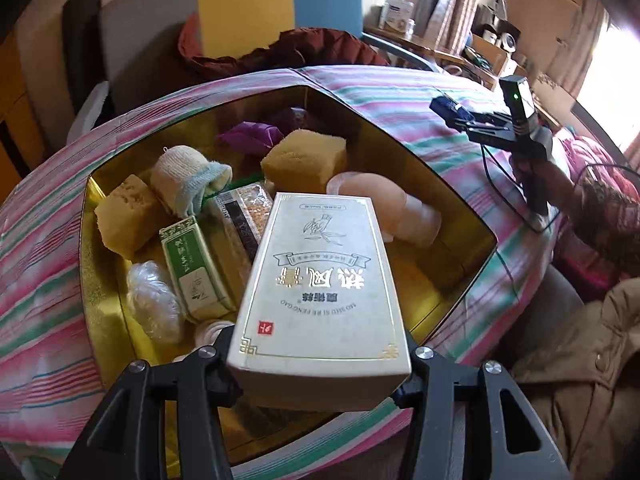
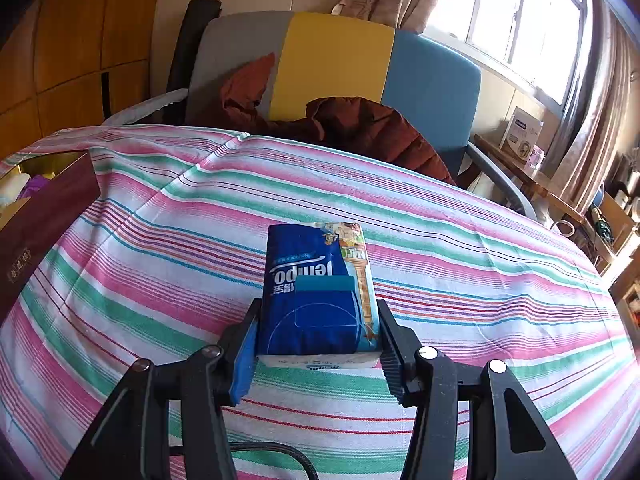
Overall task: Organize objects
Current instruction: 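Carry the white box and blue tissue pack toward the gold tray with both tools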
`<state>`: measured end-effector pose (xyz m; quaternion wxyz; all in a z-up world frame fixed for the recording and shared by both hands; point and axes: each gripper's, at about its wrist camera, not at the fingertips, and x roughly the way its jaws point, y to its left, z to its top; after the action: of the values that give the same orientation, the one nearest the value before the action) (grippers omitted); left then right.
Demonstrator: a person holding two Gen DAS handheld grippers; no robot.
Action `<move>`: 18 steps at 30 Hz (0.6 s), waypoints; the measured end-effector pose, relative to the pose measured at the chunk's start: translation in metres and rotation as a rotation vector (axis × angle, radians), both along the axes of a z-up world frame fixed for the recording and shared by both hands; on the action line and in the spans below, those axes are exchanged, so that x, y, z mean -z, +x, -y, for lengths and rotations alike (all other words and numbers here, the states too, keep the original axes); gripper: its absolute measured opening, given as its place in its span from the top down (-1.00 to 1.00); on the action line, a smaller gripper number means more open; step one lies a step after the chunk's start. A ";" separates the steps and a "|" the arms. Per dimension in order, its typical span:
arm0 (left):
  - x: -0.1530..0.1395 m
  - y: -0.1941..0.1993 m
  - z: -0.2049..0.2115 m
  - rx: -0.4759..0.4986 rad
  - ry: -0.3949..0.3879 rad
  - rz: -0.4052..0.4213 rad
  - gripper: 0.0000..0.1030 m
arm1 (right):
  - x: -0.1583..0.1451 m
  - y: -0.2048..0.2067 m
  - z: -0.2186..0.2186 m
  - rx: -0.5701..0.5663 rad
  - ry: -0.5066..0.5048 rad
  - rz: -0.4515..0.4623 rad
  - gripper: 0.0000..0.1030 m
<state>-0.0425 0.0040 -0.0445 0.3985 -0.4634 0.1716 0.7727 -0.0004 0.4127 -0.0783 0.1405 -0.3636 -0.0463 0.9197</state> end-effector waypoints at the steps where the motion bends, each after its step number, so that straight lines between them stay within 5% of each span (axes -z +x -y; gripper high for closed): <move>1: 0.000 -0.002 0.002 0.014 -0.009 0.013 -0.02 | 0.000 0.000 0.000 -0.001 0.002 0.002 -0.03; 5: 0.002 -0.012 0.014 0.039 -0.035 0.069 -0.05 | 0.001 -0.002 0.001 -0.004 0.010 0.009 -0.03; 10: 0.008 -0.015 0.020 -0.001 -0.160 0.038 -0.11 | 0.002 -0.002 0.003 -0.007 0.017 0.013 -0.03; 18: -0.007 -0.007 0.041 -0.016 -0.099 0.040 -0.19 | 0.002 -0.002 0.002 -0.008 0.013 0.017 -0.03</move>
<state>-0.0499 -0.0368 -0.0371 0.3722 -0.4994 0.1977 0.7570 -0.0020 0.4102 -0.0803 0.1387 -0.3704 -0.0549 0.9168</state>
